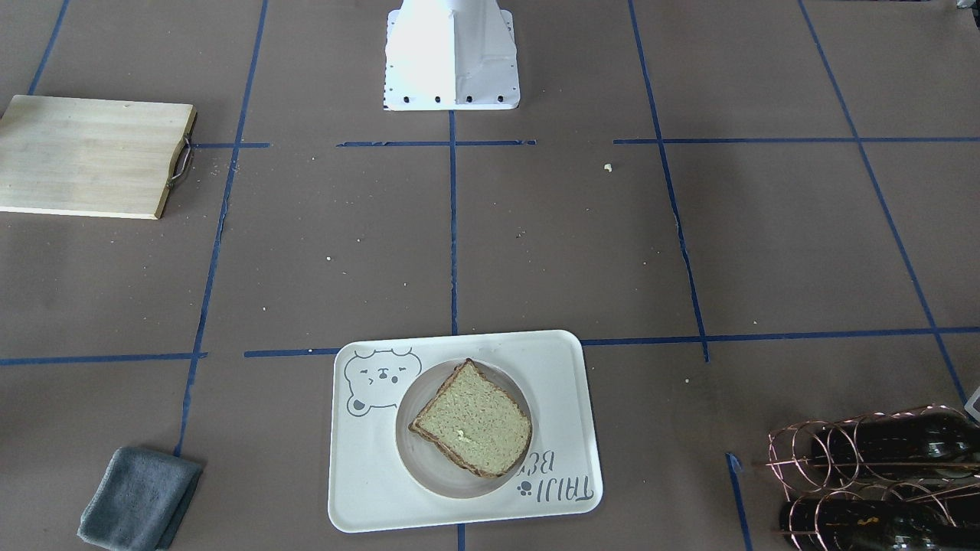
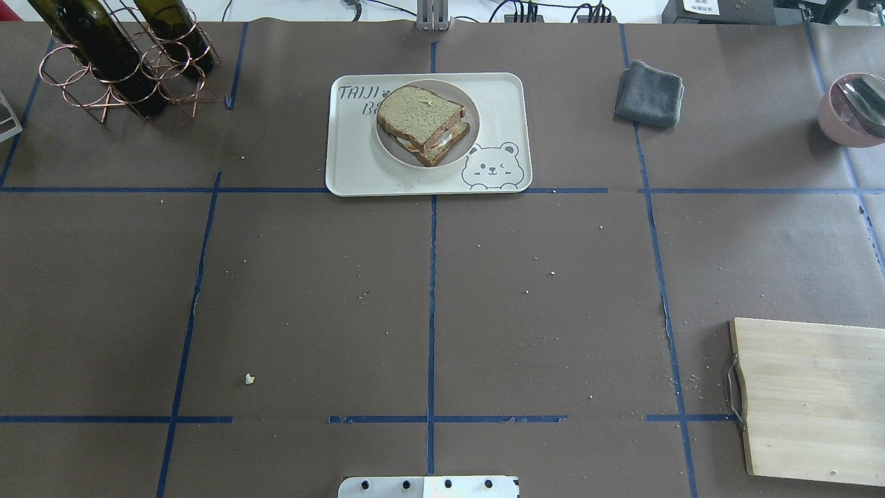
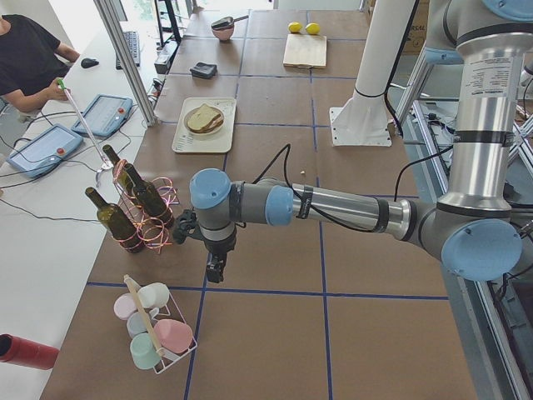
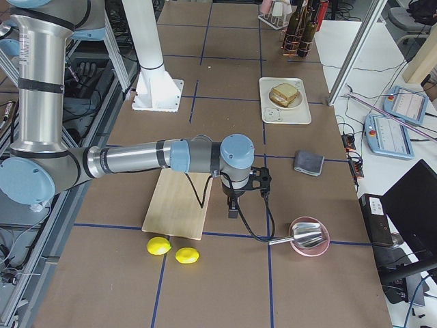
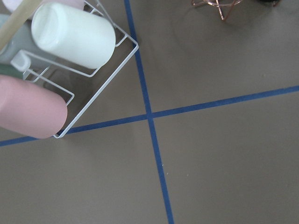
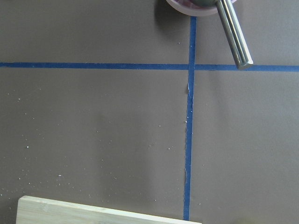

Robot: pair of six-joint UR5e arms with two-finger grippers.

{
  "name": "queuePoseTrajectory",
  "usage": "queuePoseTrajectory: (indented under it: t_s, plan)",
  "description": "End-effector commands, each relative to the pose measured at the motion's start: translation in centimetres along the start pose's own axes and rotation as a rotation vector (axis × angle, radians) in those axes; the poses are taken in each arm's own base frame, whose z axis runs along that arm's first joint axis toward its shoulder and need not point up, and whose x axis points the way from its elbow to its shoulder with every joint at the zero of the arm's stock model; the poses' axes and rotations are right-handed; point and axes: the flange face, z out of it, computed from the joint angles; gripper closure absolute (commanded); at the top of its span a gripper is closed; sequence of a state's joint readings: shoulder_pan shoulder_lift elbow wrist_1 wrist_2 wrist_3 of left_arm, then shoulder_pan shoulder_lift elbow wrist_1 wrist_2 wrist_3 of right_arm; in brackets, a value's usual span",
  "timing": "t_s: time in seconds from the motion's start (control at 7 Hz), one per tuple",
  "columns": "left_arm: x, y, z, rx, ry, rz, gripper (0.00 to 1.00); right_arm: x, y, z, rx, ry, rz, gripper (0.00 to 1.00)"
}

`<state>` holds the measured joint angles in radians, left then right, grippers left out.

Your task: Make sandwich and place on tray

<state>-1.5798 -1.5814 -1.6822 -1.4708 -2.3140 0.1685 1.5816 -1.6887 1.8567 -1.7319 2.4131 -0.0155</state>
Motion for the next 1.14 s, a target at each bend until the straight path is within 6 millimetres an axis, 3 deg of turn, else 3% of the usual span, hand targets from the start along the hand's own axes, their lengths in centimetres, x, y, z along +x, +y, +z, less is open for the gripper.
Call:
queuePoseTrajectory:
  t_s: [0.0, 0.29, 0.57, 1.0]
  plan:
    - [-2.8, 1.9, 0.8, -0.002, 0.057, -0.049, 0.0, 0.8, 0.1, 0.2, -0.004, -0.001, 0.02, 0.0]
    - [-2.5, 1.4, 0.5, -0.001, 0.053, -0.052, 0.0, 1.9, 0.9, 0.6, -0.011, -0.002, 0.042, 0.0]
    - [-2.4, 1.5, 0.5, -0.003, 0.054, -0.057, 0.0, 4.5, 1.1, 2.4, -0.046, -0.017, 0.091, 0.0]
    - [-2.2, 1.3, 0.2, 0.003, 0.052, -0.051, 0.0, 5.4, 1.7, 2.6, -0.016, -0.011, 0.067, 0.0]
